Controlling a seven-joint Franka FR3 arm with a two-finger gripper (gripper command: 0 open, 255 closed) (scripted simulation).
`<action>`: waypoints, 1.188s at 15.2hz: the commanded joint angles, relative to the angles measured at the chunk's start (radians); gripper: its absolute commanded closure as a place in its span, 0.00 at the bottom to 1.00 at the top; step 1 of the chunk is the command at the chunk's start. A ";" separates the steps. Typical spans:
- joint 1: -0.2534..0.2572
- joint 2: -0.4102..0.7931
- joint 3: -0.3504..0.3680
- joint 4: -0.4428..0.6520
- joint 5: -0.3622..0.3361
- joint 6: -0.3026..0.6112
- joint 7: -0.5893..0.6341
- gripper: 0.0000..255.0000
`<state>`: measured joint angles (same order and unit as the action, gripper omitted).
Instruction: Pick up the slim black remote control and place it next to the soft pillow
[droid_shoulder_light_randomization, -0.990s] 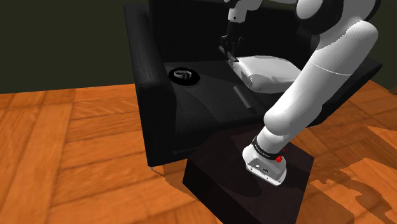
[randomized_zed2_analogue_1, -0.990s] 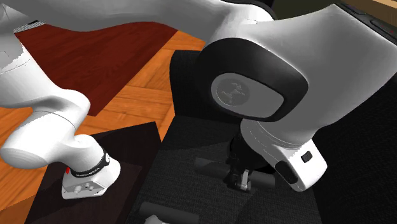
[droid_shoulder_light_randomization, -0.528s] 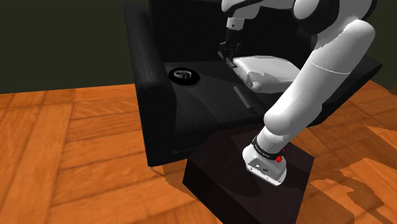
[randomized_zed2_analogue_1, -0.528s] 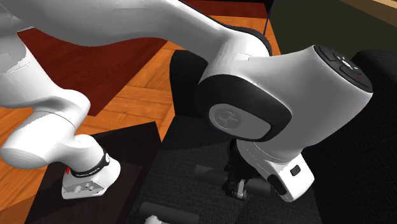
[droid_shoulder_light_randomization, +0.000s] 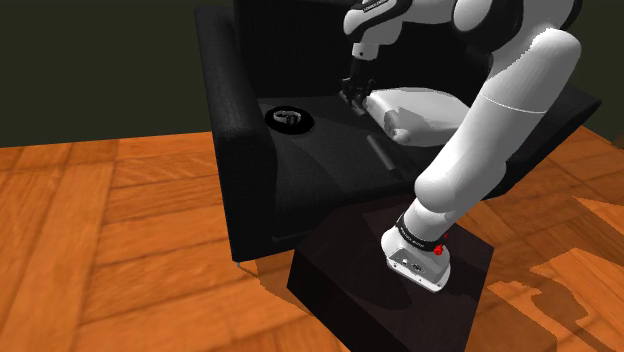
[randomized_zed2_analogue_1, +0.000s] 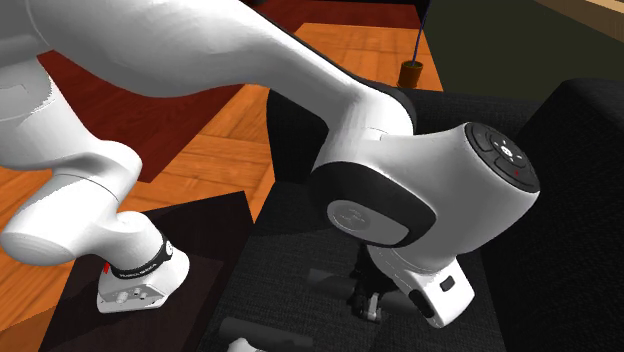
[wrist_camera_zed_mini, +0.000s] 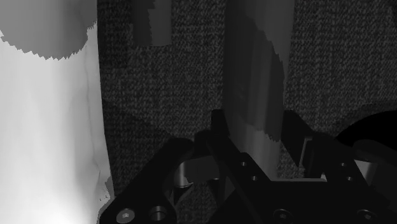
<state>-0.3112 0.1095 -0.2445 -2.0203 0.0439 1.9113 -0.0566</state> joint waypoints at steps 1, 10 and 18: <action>-0.002 0.012 -0.001 -0.013 0.003 0.025 -0.005 1.00; -0.005 0.073 0.002 -0.064 0.022 0.136 -0.019 1.00; -0.009 0.140 0.008 -0.095 0.043 0.231 -0.035 1.00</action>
<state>-0.3189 0.2405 -0.2368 -2.1108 0.0841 2.1283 -0.0879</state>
